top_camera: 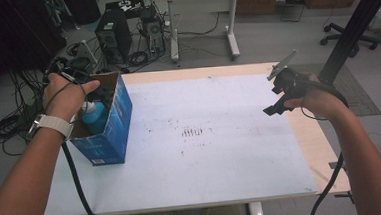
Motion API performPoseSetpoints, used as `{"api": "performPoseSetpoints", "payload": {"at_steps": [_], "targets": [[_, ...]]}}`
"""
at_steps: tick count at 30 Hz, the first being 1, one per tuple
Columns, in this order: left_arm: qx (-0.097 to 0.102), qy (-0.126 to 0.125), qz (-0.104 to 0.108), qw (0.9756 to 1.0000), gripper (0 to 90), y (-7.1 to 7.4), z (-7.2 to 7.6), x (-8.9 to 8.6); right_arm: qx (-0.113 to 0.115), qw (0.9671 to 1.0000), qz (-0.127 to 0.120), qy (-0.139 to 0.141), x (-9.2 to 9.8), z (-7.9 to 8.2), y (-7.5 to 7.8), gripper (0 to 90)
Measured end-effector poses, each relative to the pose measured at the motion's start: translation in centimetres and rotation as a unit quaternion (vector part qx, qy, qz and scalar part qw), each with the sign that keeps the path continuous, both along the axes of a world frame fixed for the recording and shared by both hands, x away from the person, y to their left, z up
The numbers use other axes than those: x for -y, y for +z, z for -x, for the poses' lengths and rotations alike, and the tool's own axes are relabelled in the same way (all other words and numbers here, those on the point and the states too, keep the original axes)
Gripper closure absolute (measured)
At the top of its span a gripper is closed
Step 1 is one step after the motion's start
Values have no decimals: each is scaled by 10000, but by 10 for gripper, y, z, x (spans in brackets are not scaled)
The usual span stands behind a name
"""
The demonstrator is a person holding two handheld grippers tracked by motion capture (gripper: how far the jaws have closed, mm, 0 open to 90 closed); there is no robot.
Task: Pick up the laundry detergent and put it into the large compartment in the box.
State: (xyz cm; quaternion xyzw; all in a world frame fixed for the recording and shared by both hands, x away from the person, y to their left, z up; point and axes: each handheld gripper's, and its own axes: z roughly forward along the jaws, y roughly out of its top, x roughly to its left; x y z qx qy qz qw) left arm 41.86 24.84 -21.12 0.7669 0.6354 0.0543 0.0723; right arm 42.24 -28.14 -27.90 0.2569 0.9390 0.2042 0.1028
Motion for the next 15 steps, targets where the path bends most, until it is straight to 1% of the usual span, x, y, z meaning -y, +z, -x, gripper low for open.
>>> {"api": "performPoseSetpoints", "payload": {"at_steps": [2, 3, 6, 7, 8, 11, 12, 15], "targets": [[8, -46, 31, 10000, 140, 2, 1, 1, 2, 10000, 13, -2, 0, 0, 0, 110], [-22, -127, -18, 9999, 140, 4, 2, 4, 5, 10000, 18, 5, 0, 0, 0, 110], [-14, -191, -34, 9998, 140, 6, 4, 6, 3, 10000, 15, 3, -1, 0, 1, 110], [-27, -275, -45, 9996, 140, 9, 5, 9, 3, 10000, 7, 16, -2, 0, 1, 110], [-27, -275, -45, 9996, 140, 9, 5, 9, 3, 10000, 7, 16, -2, 0, 1, 110], [-9, -406, -56, 9992, 140, 13, 8, 15, 5, 10000, 12, 10, -3, 0, 1, 108], [-11, -489, -62, 9988, 140, 15, 9, 19, -2, 10000, 13, 11, -3, 1, 1, 108], [1, -552, -38, 9985, 143, 17, 10, 22, 7, 10000, 17, 19, -4, 1, 2, 107]]}}
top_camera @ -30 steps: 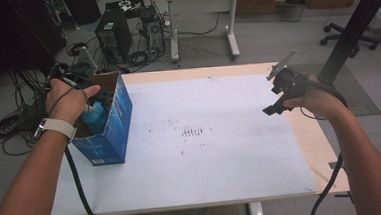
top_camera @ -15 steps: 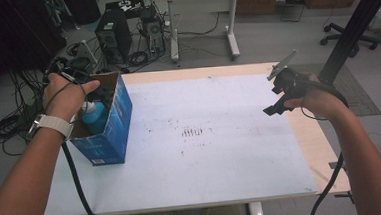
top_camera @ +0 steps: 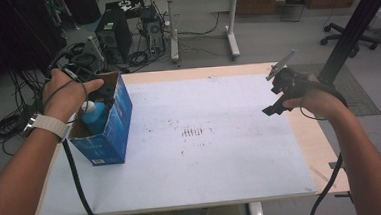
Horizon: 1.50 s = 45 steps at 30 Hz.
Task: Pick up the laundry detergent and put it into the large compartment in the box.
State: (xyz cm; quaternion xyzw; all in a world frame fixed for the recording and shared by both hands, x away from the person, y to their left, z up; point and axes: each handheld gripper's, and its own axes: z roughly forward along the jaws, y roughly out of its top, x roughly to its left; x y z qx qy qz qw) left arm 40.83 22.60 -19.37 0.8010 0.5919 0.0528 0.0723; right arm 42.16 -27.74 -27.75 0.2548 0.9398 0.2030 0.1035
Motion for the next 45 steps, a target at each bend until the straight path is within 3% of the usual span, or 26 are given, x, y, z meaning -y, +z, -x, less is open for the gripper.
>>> {"api": "performPoseSetpoints", "payload": {"at_steps": [9, 22, 26, 38, 42, 45], "targets": [[-8, -306, 34, 9995, 139, 7, 5, 14, 7, 10000, -21, -22, 0, 1, 3, 106], [-34, -833, 113, 9965, 139, 14, 10, 40, -8, 10000, -70, -55, 0, 2, 6, 99], [109, -988, 171, 9949, 141, 19, 13, 45, -4, 9999, -82, -67, 0, 2, 7, 99], [39, -1389, 240, 9900, 139, 27, 16, 64, 49, 9999, -68, -68, -3, 0, 8, 83], [37, -1591, 265, 9869, 138, 28, 18, 72, 47, 9999, -84, -52, -4, 0, 9, 83], [30, -1652, 250, 9859, 134, 27, 18, 75, 44, 9999, -82, -57, -4, 0, 9, 83]]}}
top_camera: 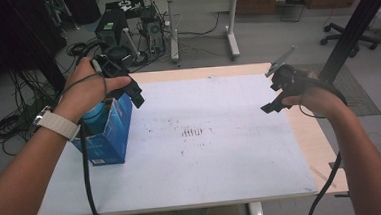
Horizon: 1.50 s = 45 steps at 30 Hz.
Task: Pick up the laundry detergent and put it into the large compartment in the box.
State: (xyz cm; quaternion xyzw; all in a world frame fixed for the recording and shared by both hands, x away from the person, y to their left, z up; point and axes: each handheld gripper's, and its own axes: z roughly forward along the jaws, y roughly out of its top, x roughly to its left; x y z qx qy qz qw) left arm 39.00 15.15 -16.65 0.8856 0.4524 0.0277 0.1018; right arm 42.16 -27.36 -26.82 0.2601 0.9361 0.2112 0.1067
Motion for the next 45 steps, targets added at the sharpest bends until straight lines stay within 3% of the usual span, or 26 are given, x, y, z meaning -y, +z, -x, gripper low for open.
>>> {"api": "performPoseSetpoints", "payload": {"at_steps": [20, 26, 45], "targets": [[54, -665, 68, 9977, 131, -3, 11, 31, -7, 10000, 3, 12, -1, 0, 1, 83], [61, -990, 68, 9950, 129, -6, 16, 41, -20, 10000, 2, 12, -1, 0, -1, 83], [34, -1493, 8, 9888, 119, -17, 23, 61, -36, 10000, 5, 33, -3, -3, -1, 86]]}}
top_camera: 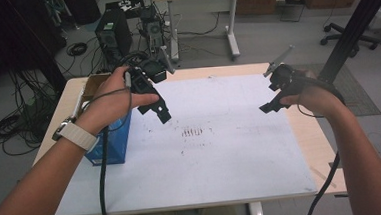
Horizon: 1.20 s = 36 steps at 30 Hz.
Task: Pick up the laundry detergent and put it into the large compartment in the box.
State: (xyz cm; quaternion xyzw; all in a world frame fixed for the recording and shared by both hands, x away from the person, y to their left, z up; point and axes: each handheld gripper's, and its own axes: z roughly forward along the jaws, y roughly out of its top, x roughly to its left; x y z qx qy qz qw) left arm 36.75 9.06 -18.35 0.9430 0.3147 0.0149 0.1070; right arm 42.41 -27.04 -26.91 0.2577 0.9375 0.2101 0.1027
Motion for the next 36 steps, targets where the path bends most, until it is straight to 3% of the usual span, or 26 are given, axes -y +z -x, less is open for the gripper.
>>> {"api": "performPoseSetpoints", "payload": {"at_steps": [19, 36], "targets": [[-3, -372, -19, 9993, 116, -18, 4, 17, -33, 10000, -4, -45, 1, -1, -3, 86], [54, -431, 73, 9990, 116, -22, 3, 21, -37, 10000, -1, -52, 1, 0, -5, 86]]}}
